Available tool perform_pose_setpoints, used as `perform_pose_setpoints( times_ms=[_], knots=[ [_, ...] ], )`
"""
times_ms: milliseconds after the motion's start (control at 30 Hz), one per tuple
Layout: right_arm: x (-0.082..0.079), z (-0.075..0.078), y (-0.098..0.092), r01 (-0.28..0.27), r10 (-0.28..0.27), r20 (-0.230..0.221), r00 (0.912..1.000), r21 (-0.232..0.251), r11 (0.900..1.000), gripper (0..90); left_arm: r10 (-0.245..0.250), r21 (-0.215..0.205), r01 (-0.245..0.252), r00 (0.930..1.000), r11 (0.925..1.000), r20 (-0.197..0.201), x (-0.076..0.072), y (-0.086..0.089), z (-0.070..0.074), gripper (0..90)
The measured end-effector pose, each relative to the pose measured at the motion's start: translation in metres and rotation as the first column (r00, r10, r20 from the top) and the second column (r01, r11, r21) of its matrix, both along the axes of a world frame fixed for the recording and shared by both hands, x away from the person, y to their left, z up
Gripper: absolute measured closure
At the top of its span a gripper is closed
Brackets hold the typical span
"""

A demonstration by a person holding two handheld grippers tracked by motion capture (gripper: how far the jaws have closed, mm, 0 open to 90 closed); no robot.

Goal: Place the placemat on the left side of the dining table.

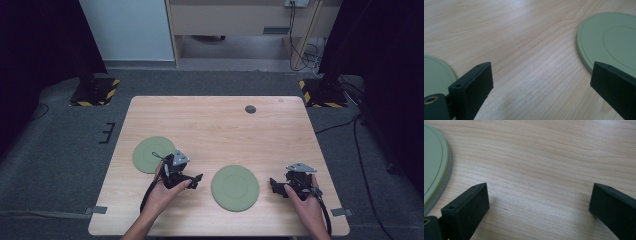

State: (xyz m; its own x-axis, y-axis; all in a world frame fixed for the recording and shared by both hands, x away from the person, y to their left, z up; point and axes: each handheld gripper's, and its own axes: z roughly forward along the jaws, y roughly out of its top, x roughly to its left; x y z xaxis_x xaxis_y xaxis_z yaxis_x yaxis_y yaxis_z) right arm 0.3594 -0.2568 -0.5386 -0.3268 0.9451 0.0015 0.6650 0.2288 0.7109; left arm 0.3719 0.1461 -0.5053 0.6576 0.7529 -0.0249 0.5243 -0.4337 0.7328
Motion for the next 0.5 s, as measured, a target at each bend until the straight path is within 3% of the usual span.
perform_pose_setpoints(
  times_ms=[200,433,500],
  knots=[
    [0.0,0.0,0.0,0.0,0.0,0.0,1.0,0.0,1.0,2.8,-0.036,0.041,0.036,0.9993,0.9985,-0.011,-0.006,-0.012,-0.013,3.1],
    [0.0,0.0,0.0,0.0,0.0,0.0,1.0,0.0,1.0,2.8,-0.022,0.052,0.024,0.9989,0.9984,-0.042,-0.007,-0.016,-0.028,3.1],
    [0.0,0.0,0.0,0.001,-0.001,0.002,1.0,0.0,1.0,2.8,-0.018,0.047,0.019,0.9996,0.9987,-0.023,-0.009,-0.018,-0.031,0.6]
  ],
)
